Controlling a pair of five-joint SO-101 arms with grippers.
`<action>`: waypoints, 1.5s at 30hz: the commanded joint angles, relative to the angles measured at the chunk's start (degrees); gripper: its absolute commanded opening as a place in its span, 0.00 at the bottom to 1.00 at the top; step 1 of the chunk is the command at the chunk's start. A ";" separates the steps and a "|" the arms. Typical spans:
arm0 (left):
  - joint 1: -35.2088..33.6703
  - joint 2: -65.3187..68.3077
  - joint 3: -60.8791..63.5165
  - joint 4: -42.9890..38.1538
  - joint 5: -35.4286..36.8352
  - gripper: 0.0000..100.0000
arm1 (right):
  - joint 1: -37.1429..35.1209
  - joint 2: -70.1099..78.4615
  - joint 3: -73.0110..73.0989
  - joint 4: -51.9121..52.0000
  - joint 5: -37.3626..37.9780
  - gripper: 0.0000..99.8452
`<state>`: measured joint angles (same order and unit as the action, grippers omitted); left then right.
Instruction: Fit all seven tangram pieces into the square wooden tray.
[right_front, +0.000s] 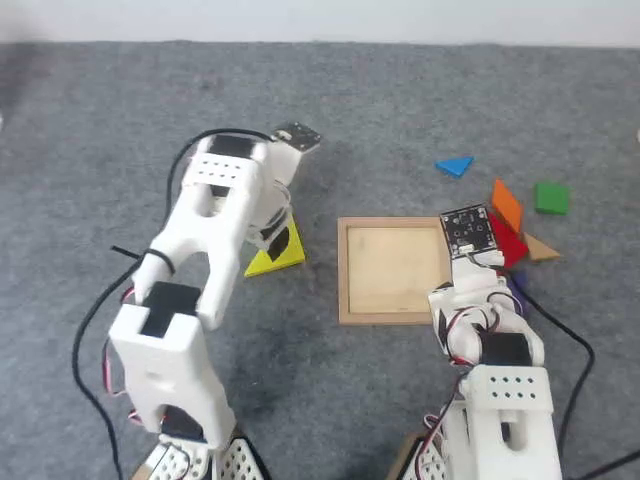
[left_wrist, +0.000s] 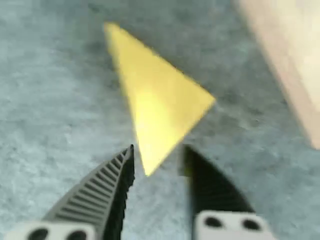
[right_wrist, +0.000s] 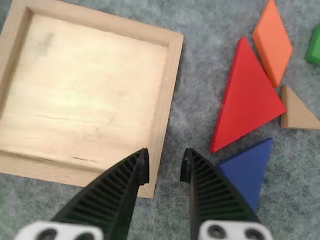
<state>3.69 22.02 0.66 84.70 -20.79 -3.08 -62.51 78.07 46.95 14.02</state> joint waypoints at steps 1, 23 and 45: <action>-0.53 1.85 0.04 -2.46 1.49 0.31 | 0.22 -1.10 -0.70 -0.92 1.05 0.13; 1.85 9.23 -6.02 -3.34 6.51 0.34 | 0.22 -1.10 -0.62 -0.92 1.05 0.13; 1.76 9.76 -2.15 -11.43 16.00 0.34 | 0.22 -1.10 -0.62 -0.92 1.05 0.13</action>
<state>5.19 32.40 -1.71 73.89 -3.65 -3.16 -62.51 78.07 46.95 14.20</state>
